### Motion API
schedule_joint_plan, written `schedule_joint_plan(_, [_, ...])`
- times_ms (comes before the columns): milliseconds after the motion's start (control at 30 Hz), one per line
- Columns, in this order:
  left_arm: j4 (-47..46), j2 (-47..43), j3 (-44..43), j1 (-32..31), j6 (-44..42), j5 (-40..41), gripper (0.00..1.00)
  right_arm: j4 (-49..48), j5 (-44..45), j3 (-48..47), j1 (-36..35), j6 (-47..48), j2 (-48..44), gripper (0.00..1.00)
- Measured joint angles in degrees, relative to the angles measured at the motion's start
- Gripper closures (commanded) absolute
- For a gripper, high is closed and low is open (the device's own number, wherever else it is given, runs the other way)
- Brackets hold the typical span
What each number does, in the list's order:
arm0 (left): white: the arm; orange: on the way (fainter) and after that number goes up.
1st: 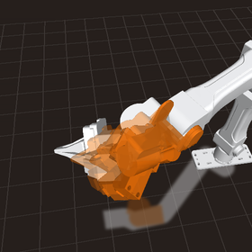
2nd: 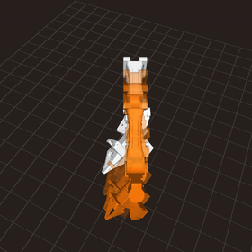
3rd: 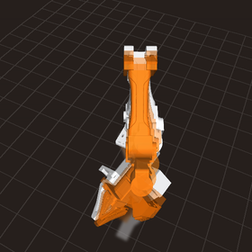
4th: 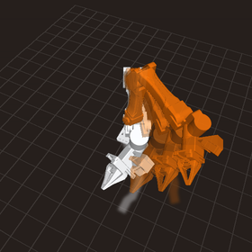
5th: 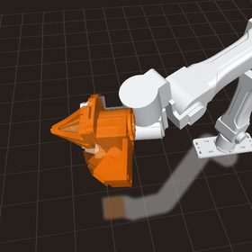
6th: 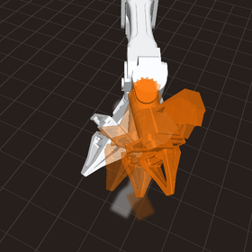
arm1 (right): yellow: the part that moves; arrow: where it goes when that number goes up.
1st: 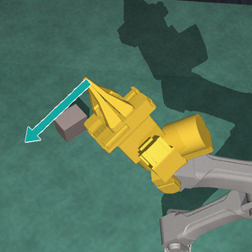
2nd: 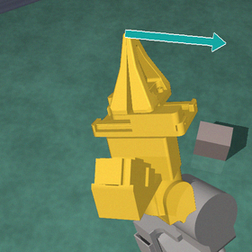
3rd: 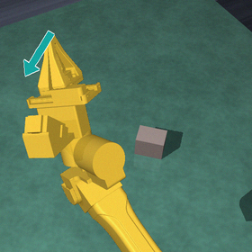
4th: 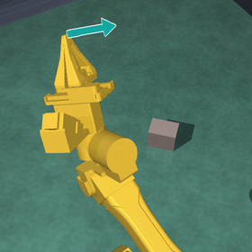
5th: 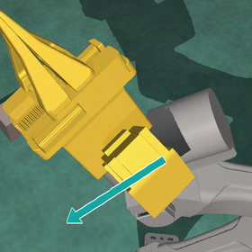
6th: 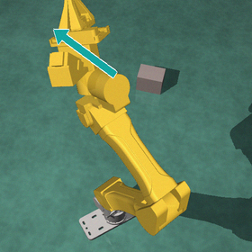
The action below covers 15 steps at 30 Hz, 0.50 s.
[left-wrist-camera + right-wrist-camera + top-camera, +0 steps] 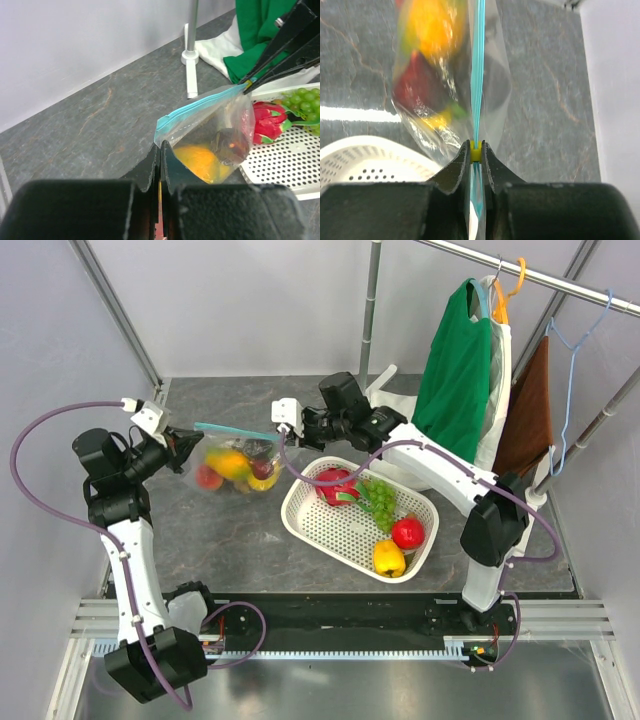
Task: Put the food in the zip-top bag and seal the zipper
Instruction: Zip the zipper food storage bag at the center of the board.
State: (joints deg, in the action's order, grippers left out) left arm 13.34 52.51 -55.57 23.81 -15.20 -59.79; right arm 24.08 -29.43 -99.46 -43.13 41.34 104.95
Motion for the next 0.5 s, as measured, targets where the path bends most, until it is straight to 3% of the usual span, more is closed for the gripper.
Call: schedule_joint_plan(500, [1.66, 2.69, -0.02, 0.33, -0.02, 6.05, 0.98, 5.77, 1.22, 1.51, 3.1, 2.62, -0.02, 1.0])
